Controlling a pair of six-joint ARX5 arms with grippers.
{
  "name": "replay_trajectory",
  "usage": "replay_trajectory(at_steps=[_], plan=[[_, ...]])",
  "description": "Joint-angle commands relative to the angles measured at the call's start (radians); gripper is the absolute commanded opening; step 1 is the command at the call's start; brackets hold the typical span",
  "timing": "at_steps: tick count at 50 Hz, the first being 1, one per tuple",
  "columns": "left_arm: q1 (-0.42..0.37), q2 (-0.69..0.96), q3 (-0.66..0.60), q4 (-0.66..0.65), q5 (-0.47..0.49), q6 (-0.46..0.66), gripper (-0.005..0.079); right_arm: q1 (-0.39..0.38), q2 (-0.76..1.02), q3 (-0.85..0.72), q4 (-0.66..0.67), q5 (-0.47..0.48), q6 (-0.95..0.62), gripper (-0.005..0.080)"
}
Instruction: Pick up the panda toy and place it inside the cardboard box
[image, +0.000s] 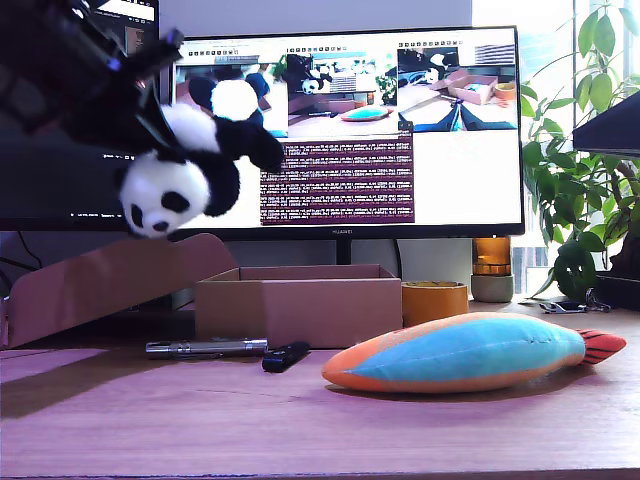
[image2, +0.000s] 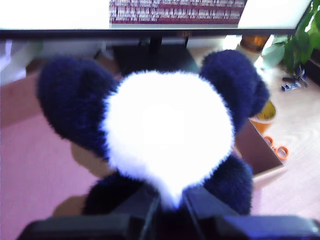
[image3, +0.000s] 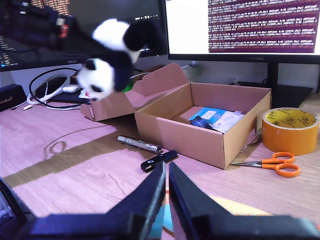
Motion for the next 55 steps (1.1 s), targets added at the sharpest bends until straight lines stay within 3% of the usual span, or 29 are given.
replay_trajectory(at_steps=[1, 32, 55], plan=[[-0.019, 0.034, 0.043, 0.034, 0.008, 0.023, -0.0017, 0.004, 0.005, -0.005, 0.003, 0.003, 0.0, -0.0013], [-0.069, 0.325, 0.311, 0.049, 0.015, 0.097, -0.0017, 0.003, 0.005, -0.005, -0.022, 0.003, -0.015, -0.0013], [-0.091, 0.489, 0.378, 0.103, 0.073, 0.365, -0.0016, 0.003, 0.005, -0.005, -0.023, 0.004, -0.033, -0.0013]])
